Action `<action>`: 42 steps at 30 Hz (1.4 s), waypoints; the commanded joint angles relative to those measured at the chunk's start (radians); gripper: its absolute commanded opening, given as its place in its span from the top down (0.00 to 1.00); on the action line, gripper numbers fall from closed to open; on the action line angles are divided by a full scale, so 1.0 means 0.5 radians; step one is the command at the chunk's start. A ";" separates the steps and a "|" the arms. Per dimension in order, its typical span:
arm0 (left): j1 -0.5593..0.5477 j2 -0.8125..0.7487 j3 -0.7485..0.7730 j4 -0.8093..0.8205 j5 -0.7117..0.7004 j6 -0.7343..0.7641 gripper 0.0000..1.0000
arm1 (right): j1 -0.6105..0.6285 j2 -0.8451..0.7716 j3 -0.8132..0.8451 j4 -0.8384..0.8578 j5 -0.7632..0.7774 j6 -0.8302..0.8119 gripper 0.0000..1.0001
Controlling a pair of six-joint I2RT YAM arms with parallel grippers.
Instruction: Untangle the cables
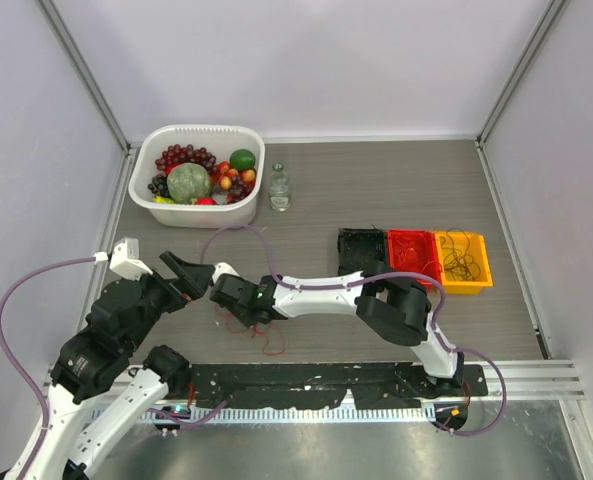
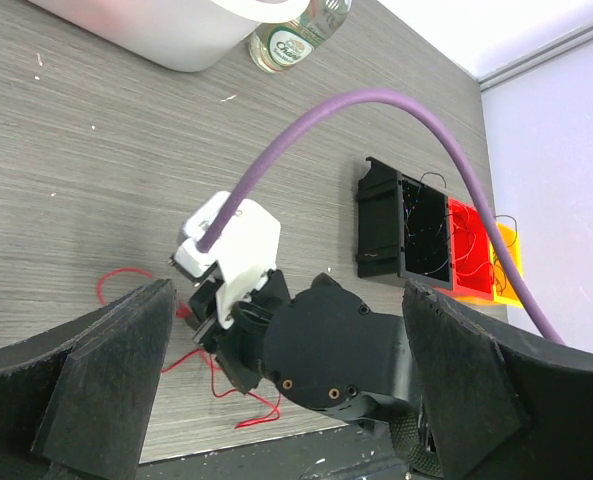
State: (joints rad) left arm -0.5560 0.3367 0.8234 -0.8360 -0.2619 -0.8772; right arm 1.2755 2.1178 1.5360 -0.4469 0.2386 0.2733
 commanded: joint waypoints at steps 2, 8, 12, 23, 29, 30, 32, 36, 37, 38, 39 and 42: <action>0.008 0.005 0.022 0.031 -0.028 0.039 0.01 | -0.072 -0.332 -0.212 0.087 0.250 0.110 0.99; 0.008 -0.038 0.025 0.018 -0.065 0.042 0.01 | -0.268 -0.839 -0.464 0.289 0.186 0.278 0.99; 0.011 -0.047 0.016 0.028 -0.074 0.052 0.01 | -0.501 -1.250 -0.639 0.406 0.137 0.380 0.99; 0.008 -0.038 0.007 0.049 -0.050 0.070 0.01 | -1.133 -1.846 -0.348 0.023 0.761 0.199 0.99; 0.008 -0.063 0.004 0.040 -0.056 0.076 0.01 | -1.382 -1.947 -0.445 -0.165 1.342 0.110 0.99; 0.008 -0.057 0.004 0.040 -0.053 0.076 0.01 | -1.385 -1.962 -0.470 -0.174 1.400 0.116 0.99; 0.008 -0.054 0.004 0.043 -0.050 0.082 0.00 | -1.388 -1.999 -0.590 -0.217 1.440 0.174 0.99; 0.008 -0.038 -0.002 0.061 -0.035 0.085 0.00 | -1.388 -2.073 -0.866 -0.312 1.498 0.285 0.99; 0.008 -0.035 -0.008 0.073 -0.029 0.085 0.01 | -1.388 -2.094 -0.936 -0.324 1.505 0.318 0.99; 0.008 -0.029 -0.018 0.083 -0.016 0.082 0.00 | -1.391 -2.100 -0.973 -0.361 1.541 0.343 0.99; 0.008 -0.023 -0.024 0.098 -0.007 0.082 0.00 | -1.388 -2.115 -1.031 -0.379 1.563 0.373 0.99; 0.008 0.005 -0.030 0.110 0.021 0.079 0.00 | -1.394 -2.158 -1.124 -0.465 1.661 0.438 0.99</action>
State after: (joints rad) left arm -0.5560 0.3172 0.8154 -0.8288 -0.2653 -0.8543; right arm 0.5766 1.0847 1.0103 -0.6235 0.9470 0.4133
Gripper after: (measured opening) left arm 0.994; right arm 0.023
